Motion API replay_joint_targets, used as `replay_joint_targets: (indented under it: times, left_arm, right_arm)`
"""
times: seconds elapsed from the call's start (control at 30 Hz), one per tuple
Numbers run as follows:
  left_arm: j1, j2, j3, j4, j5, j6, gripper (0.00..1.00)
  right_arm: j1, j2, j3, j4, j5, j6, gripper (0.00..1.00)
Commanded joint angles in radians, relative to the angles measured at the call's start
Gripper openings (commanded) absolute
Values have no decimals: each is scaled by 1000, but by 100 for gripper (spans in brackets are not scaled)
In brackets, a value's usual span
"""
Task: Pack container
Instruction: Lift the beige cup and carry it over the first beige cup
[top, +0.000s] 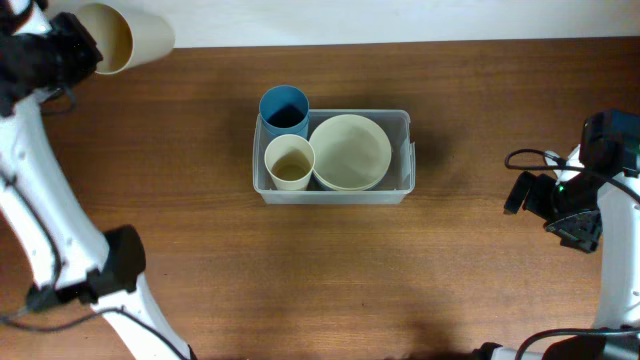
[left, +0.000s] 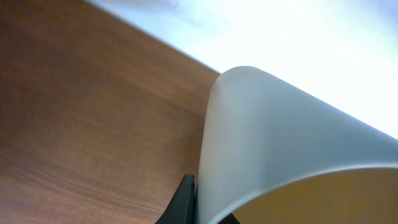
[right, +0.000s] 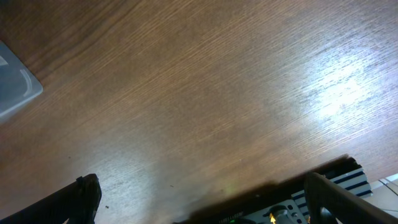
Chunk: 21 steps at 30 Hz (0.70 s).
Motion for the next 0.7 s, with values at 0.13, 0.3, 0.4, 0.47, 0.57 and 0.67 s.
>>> replay_joint_targets:
  times: [0.13, 0.3, 0.4, 0.47, 0.57, 0.67]
  left_arm:
    - [-132, -318, -357, 0, 38, 91, 1]
    - [-245, -474, -629, 0, 38, 91, 2]
    - [-306, -535, -728, 0, 29, 91, 1]
    - [-348, -563, -771, 0, 2, 90, 2]
    - [-401, -578, -800, 0, 0, 90, 2]
    - [-450, -571, -808, 0, 0, 77, 1]
  right_arm:
    - [3, -10, -3, 2, 8, -7, 99]
    - [3, -10, -3, 2, 8, -7, 99]
    - [3, -10, -3, 2, 8, -7, 99]
    - [3, -10, -3, 2, 8, -7, 99]
    - [3, -10, -3, 2, 8, -7, 99]
    - [3, -10, -3, 2, 8, -7, 99]
